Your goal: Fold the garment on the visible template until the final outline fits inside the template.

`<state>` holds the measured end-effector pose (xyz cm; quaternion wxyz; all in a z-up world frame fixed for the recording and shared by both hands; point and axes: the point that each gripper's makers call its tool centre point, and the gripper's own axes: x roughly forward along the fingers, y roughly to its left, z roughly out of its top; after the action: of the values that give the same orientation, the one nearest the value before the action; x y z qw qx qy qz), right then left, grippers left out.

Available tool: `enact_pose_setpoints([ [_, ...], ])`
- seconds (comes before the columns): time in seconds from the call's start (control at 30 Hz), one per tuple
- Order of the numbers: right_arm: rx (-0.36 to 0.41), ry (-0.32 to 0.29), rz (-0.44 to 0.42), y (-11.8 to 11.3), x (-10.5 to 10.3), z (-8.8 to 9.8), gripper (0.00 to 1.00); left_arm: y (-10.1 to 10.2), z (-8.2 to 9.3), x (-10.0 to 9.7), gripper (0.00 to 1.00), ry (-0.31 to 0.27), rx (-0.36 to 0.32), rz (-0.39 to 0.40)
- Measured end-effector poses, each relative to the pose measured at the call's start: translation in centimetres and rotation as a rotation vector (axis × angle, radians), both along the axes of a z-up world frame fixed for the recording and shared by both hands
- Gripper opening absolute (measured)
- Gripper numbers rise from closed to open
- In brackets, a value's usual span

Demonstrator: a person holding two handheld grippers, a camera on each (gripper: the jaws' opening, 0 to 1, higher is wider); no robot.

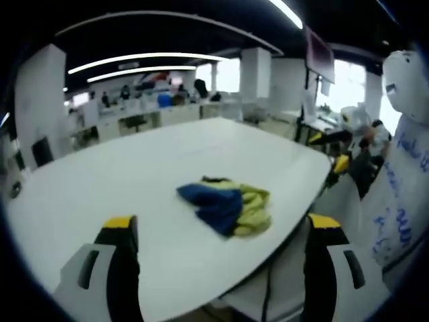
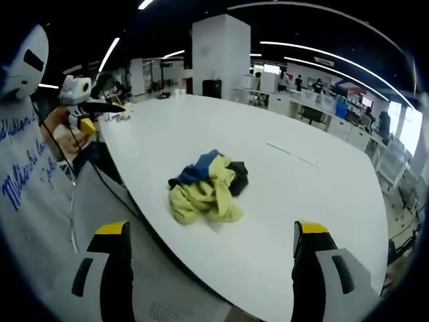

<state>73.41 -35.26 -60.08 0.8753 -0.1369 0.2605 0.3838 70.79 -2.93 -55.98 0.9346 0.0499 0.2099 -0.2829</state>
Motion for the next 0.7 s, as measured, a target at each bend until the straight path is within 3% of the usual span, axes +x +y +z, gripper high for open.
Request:
enact_pose_setpoints([
  [0.3, -0.009, -0.016, 0.015, 0.8, 0.8, 0.3, 1.0, -0.1, -0.4, 0.1, 0.99, 0.0, -0.002, -0.001],
  [0.53, 0.016, -0.032, 0.068, 3.4, 2.3, 1.3, 0.99, 0.3, -0.2, -0.1, 0.99, -0.012, -0.016, 0.008],
  [0.7, 0.025, -0.041, 0.101, 5.5, 4.3, 2.0, 0.93, 0.0, -0.8, -0.5, 0.99, 0.0, -0.018, 0.0],
])
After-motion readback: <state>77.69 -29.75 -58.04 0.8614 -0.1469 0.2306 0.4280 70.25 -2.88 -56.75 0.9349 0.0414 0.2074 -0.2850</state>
